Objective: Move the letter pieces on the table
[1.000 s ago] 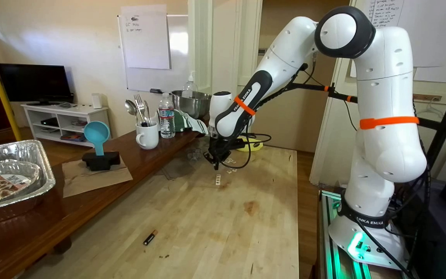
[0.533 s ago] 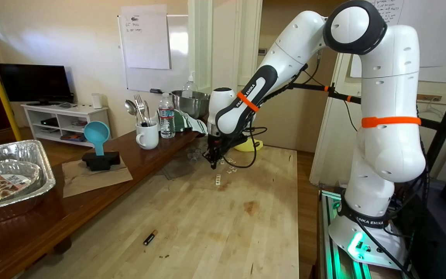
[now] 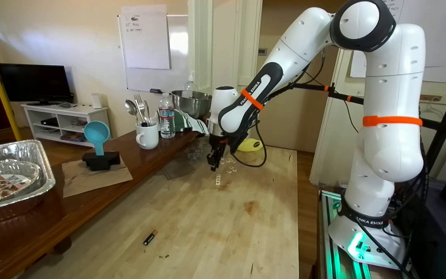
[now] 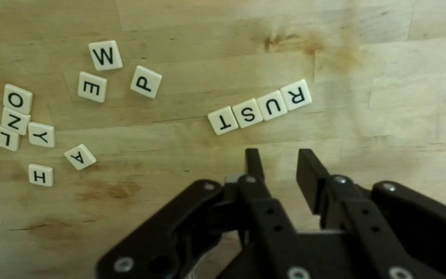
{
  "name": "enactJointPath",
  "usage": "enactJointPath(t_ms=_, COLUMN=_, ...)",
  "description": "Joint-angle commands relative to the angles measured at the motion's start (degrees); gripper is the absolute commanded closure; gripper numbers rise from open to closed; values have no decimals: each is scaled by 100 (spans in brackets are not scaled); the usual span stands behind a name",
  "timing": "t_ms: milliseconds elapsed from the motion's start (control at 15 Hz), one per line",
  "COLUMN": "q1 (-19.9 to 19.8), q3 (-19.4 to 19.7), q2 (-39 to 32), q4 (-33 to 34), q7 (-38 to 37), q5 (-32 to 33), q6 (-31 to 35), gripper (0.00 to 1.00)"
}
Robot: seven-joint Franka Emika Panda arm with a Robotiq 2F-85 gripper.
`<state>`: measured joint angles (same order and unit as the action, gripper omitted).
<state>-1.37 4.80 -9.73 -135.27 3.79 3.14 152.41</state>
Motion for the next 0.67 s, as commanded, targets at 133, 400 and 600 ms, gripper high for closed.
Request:
enactJointPath(t_ms=133, q1=-182, q3=-143, q2=305, q4=-165, q7=870, q5=-18, q6=-332, gripper=21)
enactJointPath(t_ms=400, q1=-195, q3=-135, q2=392, q4=-184, q7=1131, q5=37, q6=-474, gripper=0)
enactJointPath(t_ms=600, q1=-203, q3=-143, q2=447, q4=-197, q7=1301, q5=8, q6=-562, gripper=0)
